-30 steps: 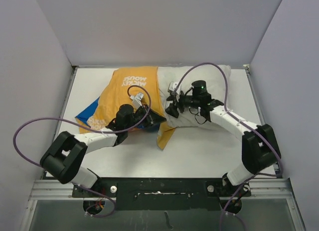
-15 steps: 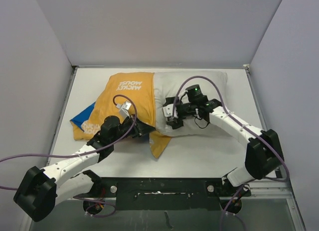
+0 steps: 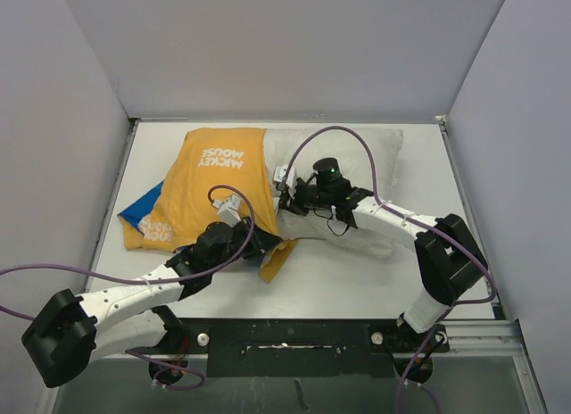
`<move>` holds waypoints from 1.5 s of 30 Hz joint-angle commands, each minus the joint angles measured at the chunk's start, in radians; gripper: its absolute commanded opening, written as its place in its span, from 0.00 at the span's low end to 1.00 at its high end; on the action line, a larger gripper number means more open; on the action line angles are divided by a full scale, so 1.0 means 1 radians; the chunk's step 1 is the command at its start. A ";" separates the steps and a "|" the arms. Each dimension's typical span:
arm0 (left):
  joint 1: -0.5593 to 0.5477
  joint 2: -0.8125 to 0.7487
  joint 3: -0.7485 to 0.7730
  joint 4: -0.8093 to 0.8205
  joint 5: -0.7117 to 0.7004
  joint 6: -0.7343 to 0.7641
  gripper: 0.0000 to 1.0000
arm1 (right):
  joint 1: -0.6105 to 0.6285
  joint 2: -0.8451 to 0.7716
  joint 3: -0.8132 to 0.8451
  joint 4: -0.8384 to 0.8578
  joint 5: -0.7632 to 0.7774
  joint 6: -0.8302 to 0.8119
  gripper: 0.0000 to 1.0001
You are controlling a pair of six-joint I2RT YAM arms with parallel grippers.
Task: Put the pillow into the pillowcase
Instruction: Stuff the pillow into the pillowcase.
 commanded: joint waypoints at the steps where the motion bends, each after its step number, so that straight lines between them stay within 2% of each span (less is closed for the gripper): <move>1: -0.041 0.011 0.016 0.054 -0.070 0.025 0.05 | 0.012 0.046 -0.024 0.139 0.068 0.298 0.00; 2: -0.039 0.013 0.020 0.058 -0.090 0.039 0.00 | 0.009 0.038 -0.030 0.155 0.067 0.330 0.00; 5: -0.026 0.044 0.095 0.115 -0.044 0.082 0.00 | -0.004 0.011 -0.018 0.210 0.072 0.461 0.00; 10: 0.029 0.204 0.435 0.156 0.240 0.093 0.00 | -0.038 0.010 0.138 0.191 0.065 0.729 0.00; 13: 0.068 0.318 0.554 0.189 0.354 0.054 0.00 | -0.079 -0.017 0.027 0.294 0.136 0.812 0.00; 15: 0.102 0.384 0.549 0.232 0.397 0.025 0.00 | -0.109 -0.007 -0.100 0.390 0.184 0.829 0.00; 17: 0.141 0.445 0.511 0.280 0.437 -0.003 0.00 | -0.144 0.050 -0.146 0.407 0.119 0.822 0.00; 20: 0.181 0.498 0.412 0.329 0.467 -0.014 0.00 | -0.151 0.084 -0.185 0.412 -0.059 0.711 0.00; 21: 0.189 0.498 0.372 0.330 0.468 -0.012 0.00 | -0.144 0.075 -0.185 0.392 -0.177 0.653 0.01; 22: 0.194 0.488 0.326 0.327 0.461 -0.009 0.00 | -0.133 0.041 -0.173 0.326 -0.253 0.557 0.05; 24: 0.193 0.444 0.258 0.264 0.433 0.028 0.07 | -0.114 -0.045 -0.132 0.106 -0.343 0.308 0.17; 26: 0.188 0.364 0.211 0.158 0.394 0.076 0.17 | -0.114 -0.142 -0.072 -0.143 -0.351 0.052 0.38; 29: 0.177 0.209 0.147 0.017 0.327 0.115 0.39 | -0.179 -0.234 0.057 -0.496 -0.392 -0.265 0.66; 30: 0.174 0.136 0.135 -0.037 0.308 0.124 0.49 | -0.203 -0.244 0.120 -0.638 -0.410 -0.381 0.74; 31: 0.174 0.078 0.127 -0.090 0.294 0.131 0.56 | -0.228 -0.246 0.189 -0.804 -0.422 -0.519 0.84; 32: 0.174 0.024 0.124 -0.143 0.282 0.136 0.61 | -0.250 -0.241 0.253 -0.907 -0.427 -0.601 0.88; 33: 0.173 -0.031 0.122 -0.198 0.268 0.141 0.65 | -0.272 -0.230 0.320 -0.975 -0.428 -0.638 0.91; 35: 0.173 -0.133 0.122 -0.292 0.254 0.141 0.69 | -0.329 -0.202 0.443 -0.995 -0.423 -0.614 0.97; 36: 0.173 -0.179 0.127 -0.341 0.248 0.139 0.70 | -0.352 -0.183 0.479 -0.935 -0.410 -0.541 1.00; 38: 0.172 -0.250 0.153 -0.445 0.247 0.142 0.70 | -0.388 -0.127 0.538 -0.791 -0.318 -0.374 0.98; 41: 0.174 -0.310 0.248 -0.641 0.247 0.209 0.53 | -0.428 0.063 0.700 -0.764 -0.256 -0.302 0.98; 43: 0.177 -0.298 0.360 -0.739 0.221 0.292 0.49 | -0.435 0.184 0.818 -0.831 -0.249 -0.306 0.98; 45: 0.185 -0.237 0.499 -0.804 0.188 0.384 0.48 | -0.431 0.256 0.855 -0.854 -0.248 -0.296 0.98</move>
